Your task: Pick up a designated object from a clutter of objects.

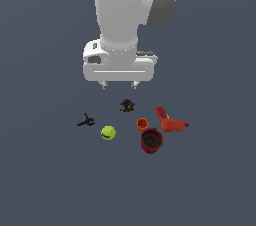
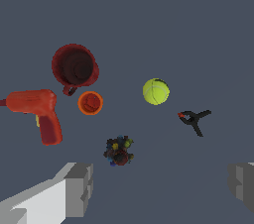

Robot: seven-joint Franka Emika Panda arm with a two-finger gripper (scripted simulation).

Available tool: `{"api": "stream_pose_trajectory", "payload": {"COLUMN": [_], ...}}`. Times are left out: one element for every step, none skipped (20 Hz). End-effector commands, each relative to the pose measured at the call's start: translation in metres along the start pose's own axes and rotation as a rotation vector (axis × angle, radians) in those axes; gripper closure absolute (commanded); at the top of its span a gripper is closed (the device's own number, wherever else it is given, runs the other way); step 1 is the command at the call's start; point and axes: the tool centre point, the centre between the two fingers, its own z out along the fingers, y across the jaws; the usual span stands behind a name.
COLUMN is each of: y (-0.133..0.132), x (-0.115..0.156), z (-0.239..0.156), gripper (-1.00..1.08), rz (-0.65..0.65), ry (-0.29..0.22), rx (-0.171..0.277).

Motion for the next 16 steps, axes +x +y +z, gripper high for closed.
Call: {"api": "stream_pose_trajectory", "payload": {"y": [0.005,0.007,0.009,0.011,0.014,0.017,0.020,0.023,0.026,0.029,0.032,0.034,0.037,0.040,0.042,0.044], "x": [0.006,0.009,0.012,0.015,0.019,0.022,0.025,0.029,0.032,0.036,0.039,0.041,0.044,0.046,0.048,0.050], "z": [0.012,0.018,0.025,0.032,0.039,0.047,0.056,0.065,0.075,0.085,0.095,0.105,0.115,0.124,0.133,0.141], "gripper": [-0.92,-0.92,-0.92,-0.92,-0.92,-0.92,-0.92,-0.92,-0.92,-0.92,-0.92,-0.92,-0.92,-0.92,-0.92,-0.92], "rz": [-0.030,-0.046,-0.062,-0.080,-0.099,-0.119,-0.140,-0.163,-0.187,-0.211,-0.235,-0.259,-0.282,-0.304,-0.324,-0.343], "ry": [0.000,0.001,0.001,0.002,0.002,0.003,0.004,0.005,0.006,0.008,0.010,0.012,0.014,0.016,0.018,0.021], "rx": [-0.004,-0.005,-0.006,-0.007,-0.008,-0.009,-0.009,-0.009,-0.008,-0.007,-0.006,-0.004,-0.001,0.001,0.004,0.007]}}
